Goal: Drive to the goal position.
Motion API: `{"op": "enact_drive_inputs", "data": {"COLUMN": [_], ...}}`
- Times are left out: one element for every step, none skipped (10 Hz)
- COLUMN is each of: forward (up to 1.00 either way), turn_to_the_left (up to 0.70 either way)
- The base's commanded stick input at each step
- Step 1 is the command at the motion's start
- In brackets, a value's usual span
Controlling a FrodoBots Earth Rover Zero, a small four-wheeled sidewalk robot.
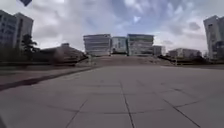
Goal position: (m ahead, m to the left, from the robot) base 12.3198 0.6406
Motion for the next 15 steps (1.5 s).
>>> {"op": "enact_drive_inputs", "data": {"forward": [0.00,0.17,0.01,0.60,0.70,0.70,0.70,0.70,0.70,0.70,0.70,0.70,0.70,0.70,0.70], "turn_to_the_left": [0.00,0.00,0.00,0.00,0.00,0.00,0.00,0.00,0.00,0.00,0.00,0.00,0.00,0.00,0.00]}}
